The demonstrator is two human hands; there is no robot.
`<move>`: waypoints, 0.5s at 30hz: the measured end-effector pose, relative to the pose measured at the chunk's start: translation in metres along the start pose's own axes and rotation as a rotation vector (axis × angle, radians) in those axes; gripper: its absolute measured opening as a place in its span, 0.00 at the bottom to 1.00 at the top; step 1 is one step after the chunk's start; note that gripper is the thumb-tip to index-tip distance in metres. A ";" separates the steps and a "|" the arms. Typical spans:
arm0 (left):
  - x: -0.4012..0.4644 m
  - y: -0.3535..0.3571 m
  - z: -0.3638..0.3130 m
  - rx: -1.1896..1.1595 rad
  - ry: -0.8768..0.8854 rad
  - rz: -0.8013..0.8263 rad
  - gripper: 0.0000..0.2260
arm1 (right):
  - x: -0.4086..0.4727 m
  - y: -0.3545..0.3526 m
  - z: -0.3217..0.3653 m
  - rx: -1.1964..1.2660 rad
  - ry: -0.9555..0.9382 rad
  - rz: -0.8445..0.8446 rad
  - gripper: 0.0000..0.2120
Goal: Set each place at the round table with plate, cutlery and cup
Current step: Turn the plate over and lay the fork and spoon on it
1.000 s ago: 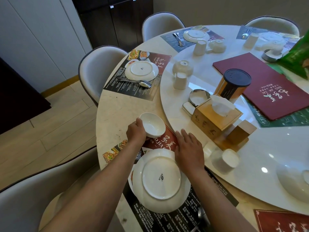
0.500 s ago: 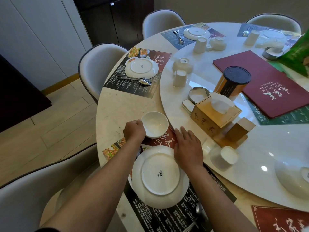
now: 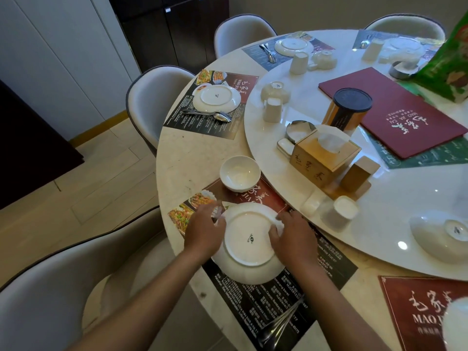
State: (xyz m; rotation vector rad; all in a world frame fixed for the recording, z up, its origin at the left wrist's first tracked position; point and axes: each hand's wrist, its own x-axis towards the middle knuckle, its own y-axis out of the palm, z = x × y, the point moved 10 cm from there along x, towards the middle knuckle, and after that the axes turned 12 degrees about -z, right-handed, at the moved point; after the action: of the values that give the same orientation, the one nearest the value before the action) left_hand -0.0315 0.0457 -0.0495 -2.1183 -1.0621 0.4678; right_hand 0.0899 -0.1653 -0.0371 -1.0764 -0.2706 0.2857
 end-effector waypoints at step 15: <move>-0.085 0.022 0.015 0.458 0.351 0.423 0.41 | -0.044 0.031 -0.055 0.430 0.786 0.360 0.33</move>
State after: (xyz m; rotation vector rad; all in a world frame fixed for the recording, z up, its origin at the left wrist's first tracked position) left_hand -0.0784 -0.0249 -0.0754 -1.9044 -0.2687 0.4606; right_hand 0.0658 -0.2125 -0.0932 -0.7322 0.6689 0.2069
